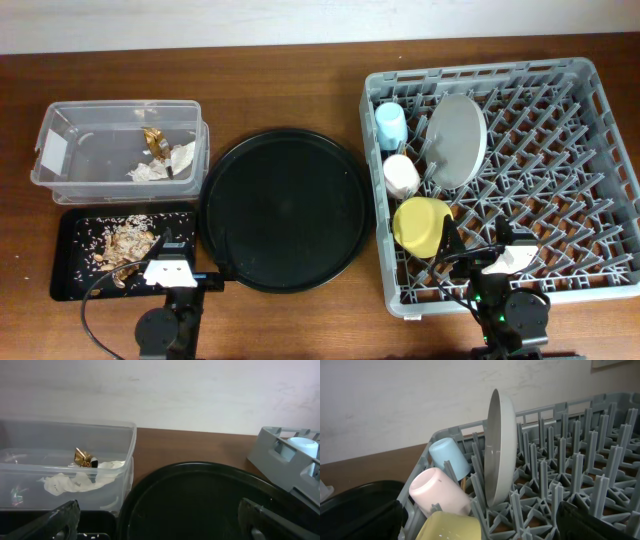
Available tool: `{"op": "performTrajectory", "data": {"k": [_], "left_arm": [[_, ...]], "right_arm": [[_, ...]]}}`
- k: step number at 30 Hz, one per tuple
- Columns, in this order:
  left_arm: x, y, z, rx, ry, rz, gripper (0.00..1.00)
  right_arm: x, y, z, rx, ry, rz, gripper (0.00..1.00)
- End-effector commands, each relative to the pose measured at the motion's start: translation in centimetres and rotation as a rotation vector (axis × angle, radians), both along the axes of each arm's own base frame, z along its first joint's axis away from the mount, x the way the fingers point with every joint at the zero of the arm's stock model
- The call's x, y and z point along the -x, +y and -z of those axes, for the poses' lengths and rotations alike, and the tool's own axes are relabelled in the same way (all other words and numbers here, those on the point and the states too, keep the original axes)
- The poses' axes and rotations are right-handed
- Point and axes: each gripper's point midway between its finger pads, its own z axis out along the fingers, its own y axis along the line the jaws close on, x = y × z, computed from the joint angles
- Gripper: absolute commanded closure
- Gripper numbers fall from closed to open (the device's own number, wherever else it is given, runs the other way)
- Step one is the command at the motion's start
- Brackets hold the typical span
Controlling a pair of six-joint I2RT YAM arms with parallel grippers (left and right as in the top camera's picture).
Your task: Sort waste into correct bins and load items into the dishwasher rack
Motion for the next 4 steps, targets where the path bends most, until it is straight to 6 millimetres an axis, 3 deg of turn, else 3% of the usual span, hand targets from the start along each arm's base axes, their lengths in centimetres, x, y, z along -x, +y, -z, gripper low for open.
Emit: {"op": "performTrajectory", "data": {"k": [1, 4], "left_arm": [[0.02, 0.04, 0.14, -0.02, -0.002, -0.003, 0.01], [0.02, 0.04, 0.14, -0.02, -0.002, -0.003, 0.0]], "right_arm": [[0.02, -0.15, 0.28, 0.0, 0.006, 0.006, 0.02], [0.02, -0.15, 0.28, 0.0, 0.006, 0.006, 0.02]]}}
